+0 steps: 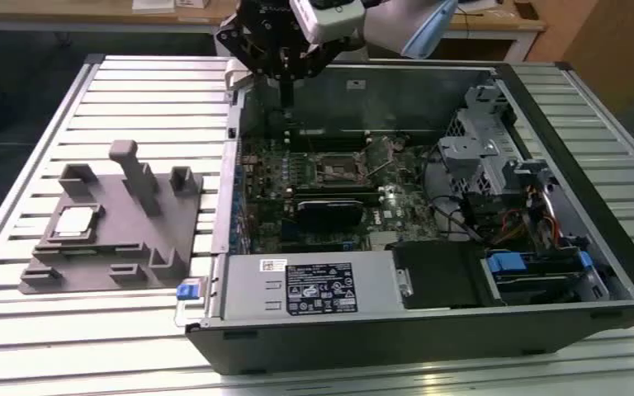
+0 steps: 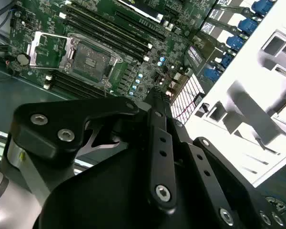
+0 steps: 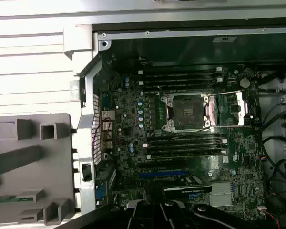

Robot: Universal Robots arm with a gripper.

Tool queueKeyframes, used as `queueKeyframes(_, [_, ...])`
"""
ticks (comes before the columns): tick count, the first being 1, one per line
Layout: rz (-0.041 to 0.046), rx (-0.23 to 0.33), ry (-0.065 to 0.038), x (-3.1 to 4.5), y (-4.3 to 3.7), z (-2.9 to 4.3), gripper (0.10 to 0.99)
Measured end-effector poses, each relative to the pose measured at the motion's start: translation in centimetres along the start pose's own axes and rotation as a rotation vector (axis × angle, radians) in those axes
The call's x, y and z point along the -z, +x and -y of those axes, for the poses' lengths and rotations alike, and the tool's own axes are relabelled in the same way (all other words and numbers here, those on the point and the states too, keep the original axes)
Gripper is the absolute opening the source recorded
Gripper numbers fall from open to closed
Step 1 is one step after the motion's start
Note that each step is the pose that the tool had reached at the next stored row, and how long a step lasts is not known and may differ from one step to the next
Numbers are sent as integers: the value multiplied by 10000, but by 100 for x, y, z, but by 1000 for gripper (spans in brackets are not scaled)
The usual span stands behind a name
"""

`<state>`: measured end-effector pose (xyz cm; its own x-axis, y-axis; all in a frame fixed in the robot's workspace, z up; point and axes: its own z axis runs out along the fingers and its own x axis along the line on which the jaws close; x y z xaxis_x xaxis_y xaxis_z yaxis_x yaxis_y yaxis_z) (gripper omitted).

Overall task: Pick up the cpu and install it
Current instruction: 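Reach for the cpu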

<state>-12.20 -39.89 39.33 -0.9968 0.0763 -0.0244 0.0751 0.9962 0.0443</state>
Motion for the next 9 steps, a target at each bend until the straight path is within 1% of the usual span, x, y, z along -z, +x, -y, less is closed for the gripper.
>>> queueKeyframes(9, [0,0,0,0,7,0,106])
